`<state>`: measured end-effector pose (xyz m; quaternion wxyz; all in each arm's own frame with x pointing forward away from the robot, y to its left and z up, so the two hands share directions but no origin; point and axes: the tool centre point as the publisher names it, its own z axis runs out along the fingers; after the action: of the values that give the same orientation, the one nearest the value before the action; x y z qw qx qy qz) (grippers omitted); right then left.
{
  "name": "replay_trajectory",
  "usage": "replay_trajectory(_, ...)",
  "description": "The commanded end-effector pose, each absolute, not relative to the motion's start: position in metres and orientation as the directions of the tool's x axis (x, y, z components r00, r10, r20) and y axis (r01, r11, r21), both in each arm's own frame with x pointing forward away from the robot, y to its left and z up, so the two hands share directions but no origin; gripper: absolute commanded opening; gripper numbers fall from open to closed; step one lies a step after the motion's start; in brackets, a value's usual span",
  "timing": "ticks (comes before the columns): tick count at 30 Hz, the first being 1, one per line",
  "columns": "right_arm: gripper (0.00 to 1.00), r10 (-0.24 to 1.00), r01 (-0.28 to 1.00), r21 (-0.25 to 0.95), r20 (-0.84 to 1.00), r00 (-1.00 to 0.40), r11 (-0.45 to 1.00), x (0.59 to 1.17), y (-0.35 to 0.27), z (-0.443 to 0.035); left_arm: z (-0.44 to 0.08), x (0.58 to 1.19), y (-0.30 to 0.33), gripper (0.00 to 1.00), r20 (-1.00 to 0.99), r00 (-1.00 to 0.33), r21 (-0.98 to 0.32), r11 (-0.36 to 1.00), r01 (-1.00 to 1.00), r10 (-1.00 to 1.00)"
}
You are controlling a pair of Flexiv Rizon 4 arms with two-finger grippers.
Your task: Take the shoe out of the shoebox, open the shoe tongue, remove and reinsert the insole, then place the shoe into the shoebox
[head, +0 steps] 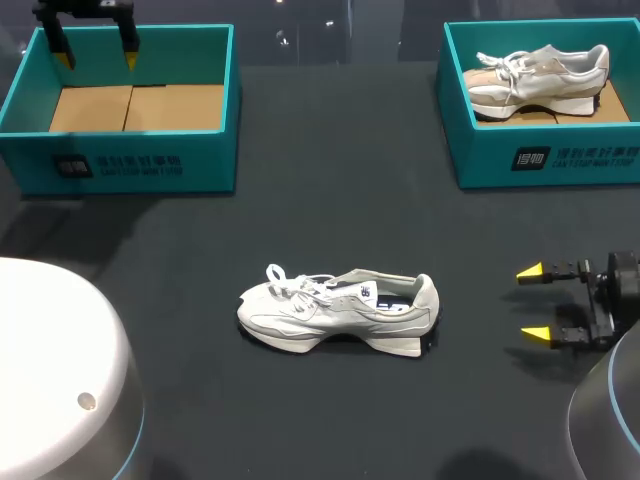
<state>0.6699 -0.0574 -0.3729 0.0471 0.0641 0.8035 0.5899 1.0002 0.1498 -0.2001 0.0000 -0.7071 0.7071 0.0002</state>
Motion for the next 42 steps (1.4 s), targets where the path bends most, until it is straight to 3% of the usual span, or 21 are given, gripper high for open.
replay_trajectory(1,1.0,0.182,0.051,0.954,-0.003,-0.983,0.295,0.669,-0.053,-0.375,-0.2,1.0,0.15,1.0,0.0,0.0,0.0,0.0,-1.0,-1.0)
replay_trajectory(20,1.0,0.287,0.072,0.946,-0.023,-0.958,0.316,0.677,0.0,-0.379,-0.2,1.0,0.15,1.0,0.0,0.0,0.0,0.0,-1.0,-1.0)
replay_trajectory(42,1.0,0.289,0.109,0.947,0.017,-0.957,0.303,0.676,0.054,-0.396,-0.2,1.0,0.15,1.0,0.0,0.0,0.0,0.0,-1.0,-1.0)
